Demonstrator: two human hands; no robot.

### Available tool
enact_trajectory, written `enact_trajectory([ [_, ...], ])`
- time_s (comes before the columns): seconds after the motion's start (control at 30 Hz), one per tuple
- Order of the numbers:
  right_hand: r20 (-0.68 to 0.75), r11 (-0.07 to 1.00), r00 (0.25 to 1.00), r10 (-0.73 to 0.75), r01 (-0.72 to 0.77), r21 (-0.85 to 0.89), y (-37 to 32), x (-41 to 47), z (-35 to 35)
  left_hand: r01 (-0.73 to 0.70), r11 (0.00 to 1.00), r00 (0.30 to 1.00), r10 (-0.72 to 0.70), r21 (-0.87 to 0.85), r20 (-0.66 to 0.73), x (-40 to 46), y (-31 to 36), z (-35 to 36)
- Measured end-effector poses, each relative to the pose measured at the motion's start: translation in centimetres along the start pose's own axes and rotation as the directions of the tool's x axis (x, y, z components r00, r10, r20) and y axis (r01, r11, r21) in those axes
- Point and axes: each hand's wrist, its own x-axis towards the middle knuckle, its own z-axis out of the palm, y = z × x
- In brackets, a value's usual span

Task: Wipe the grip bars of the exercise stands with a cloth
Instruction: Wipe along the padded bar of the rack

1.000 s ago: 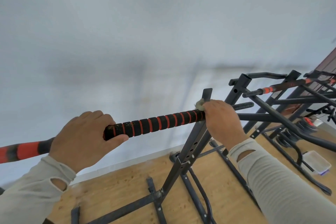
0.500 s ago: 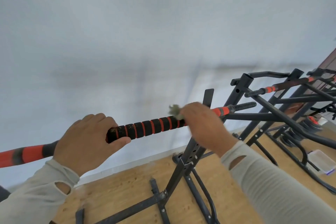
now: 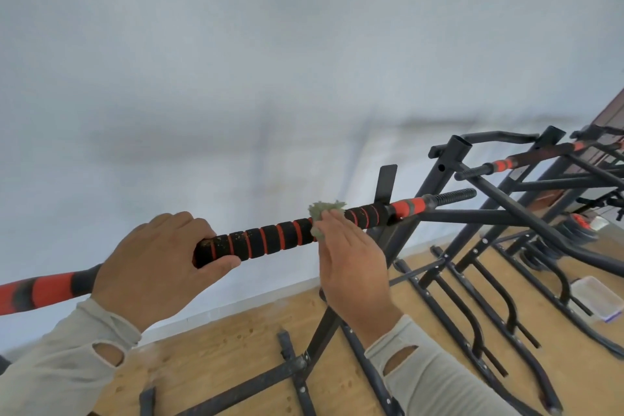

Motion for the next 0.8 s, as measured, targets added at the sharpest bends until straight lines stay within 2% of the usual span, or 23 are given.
enact_trajectory([
  [0.07,0.098,0.993,0.995,-0.03,0.041,-0.108,2.0,1.5,-1.2,-0.002,1.0,1.0,0.002,-0.008,0.0,-0.1,0.1,-0.1],
  [0.13,0.226,0.962,0.965,0.134,-0.072,-0.264,4.8,3.3,-2.9,-0.011,1.0,1.0,0.011,-0.001,-0.017,-0.2,0.1,0.0],
  [0.2,0.181,0.931,0.949,0.259,-0.196,-0.307,6.7,4.3,-4.4,-0.021,1.0,0.999,0.022,0.014,-0.046,-0.2,0.0,0.2],
  [0.27,0.182,0.963,0.946,0.268,-0.257,-0.081,6.2,4.6,-4.8,-0.028,0.999,0.998,0.03,0.034,-0.063,-0.2,-0.1,0.3],
  [0.33,0.301,0.963,0.937,0.175,-0.227,0.147,4.1,4.7,-4.6,-0.033,0.998,0.996,0.037,0.051,-0.079,-0.3,-0.2,0.4],
  [0.4,0.338,0.978,0.939,0.063,-0.126,0.165,3.5,4.5,-3.9,-0.035,0.998,0.996,0.039,0.054,-0.08,-0.3,-0.2,0.4],
  [0.43,0.348,0.981,0.935,0.063,-0.121,0.149,3.8,4.5,-3.6,-0.037,0.998,0.996,0.041,0.053,-0.074,-0.3,-0.3,0.4],
  [0.6,0.407,0.963,0.888,0.216,-0.263,0.064,4.7,4.6,-3.5,-0.053,0.997,0.996,0.057,0.055,-0.075,-0.2,-0.2,0.4],
  [0.7,0.357,0.921,0.891,0.281,-0.355,0.162,5.2,5.2,-3.1,-0.054,0.997,0.996,0.058,0.049,-0.073,-0.2,-0.3,0.4],
  [0.8,0.342,0.846,0.89,0.3,-0.414,0.335,5.5,6.1,-3.2,-0.063,0.996,0.995,0.067,0.056,-0.072,-0.2,-0.3,0.4],
])
